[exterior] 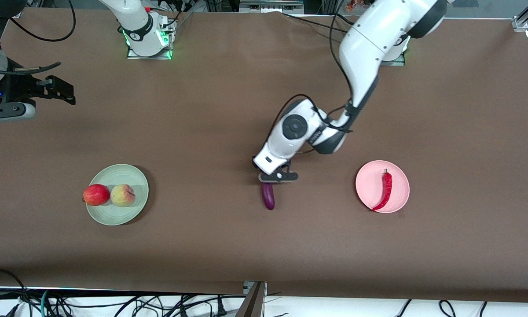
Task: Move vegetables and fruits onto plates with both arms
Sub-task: 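Grasp the purple eggplant with the left gripper and lift it, then carry the eggplant to the pink plate and lower it beside the chili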
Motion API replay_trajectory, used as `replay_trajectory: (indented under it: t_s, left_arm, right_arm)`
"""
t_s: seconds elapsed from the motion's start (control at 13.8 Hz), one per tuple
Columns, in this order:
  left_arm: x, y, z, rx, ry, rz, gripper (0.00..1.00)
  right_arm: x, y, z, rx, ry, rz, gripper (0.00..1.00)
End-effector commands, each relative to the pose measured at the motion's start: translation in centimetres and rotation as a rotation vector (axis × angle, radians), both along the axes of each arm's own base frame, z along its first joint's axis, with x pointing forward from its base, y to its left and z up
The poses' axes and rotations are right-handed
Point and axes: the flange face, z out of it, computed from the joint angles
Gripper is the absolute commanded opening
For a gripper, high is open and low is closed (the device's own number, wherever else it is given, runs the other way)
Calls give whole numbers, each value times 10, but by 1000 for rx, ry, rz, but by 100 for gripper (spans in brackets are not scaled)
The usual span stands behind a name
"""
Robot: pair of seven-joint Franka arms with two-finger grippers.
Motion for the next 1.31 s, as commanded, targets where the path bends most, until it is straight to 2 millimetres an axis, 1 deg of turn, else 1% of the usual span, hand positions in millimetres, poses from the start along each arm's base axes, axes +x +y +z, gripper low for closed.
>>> replay_trajectory:
  t_s: [0.0, 0.07, 0.22, 0.29, 0.36, 0.44, 0.51, 0.58, 0.65, 0.73, 0.8, 0.87, 1.02, 1.23]
  left_arm:
    - [35, 63, 45, -47, 83, -27, 0]
    - [49, 97, 57, -73, 115, -51, 0]
    - [77, 178, 74, -133, 144, -130, 0]
    - [86, 214, 81, -157, 148, -171, 0]
    - [92, 256, 81, -158, 182, -191, 0]
    - [93, 285, 84, -123, 200, -229, 0]
    - [103, 316, 97, -50, 149, -324, 0]
    - [107, 341, 96, -4, 124, -398, 0]
    - [109, 358, 94, 11, 123, -408, 0]
    - [105, 364, 90, 12, 159, -412, 0]
    - [97, 367, 77, 13, 205, -434, 0]
    - [96, 373, 70, 18, 208, -428, 0]
    - [94, 376, 65, 22, 218, -424, 0]
    - [83, 372, 52, 44, 256, -451, 0]
  right_arm:
    - [0, 1, 0, -11, -17, -10, 100]
    - [1, 1, -3, -16, -13, -10, 100]
    - [5, 1, 1, -12, -24, -10, 100]
    - [8, 2, 0, -12, -24, -10, 100]
    - [9, 2, -2, -14, -21, -10, 100]
    - [9, 2, -2, -14, -21, -10, 100]
    - [9, 2, -2, -16, -21, -10, 100]
    - [10, 3, -3, -17, -21, -8, 100]
    - [10, 3, -2, -17, -23, -7, 100]
    - [10, 3, -2, -17, -23, -7, 100]
    - [10, 3, -3, -17, -23, -6, 100]
    - [10, 3, -3, -17, -23, -8, 100]
    - [10, 3, -3, -17, -23, -9, 100]
    - [10, 2, -3, -17, -23, -11, 100]
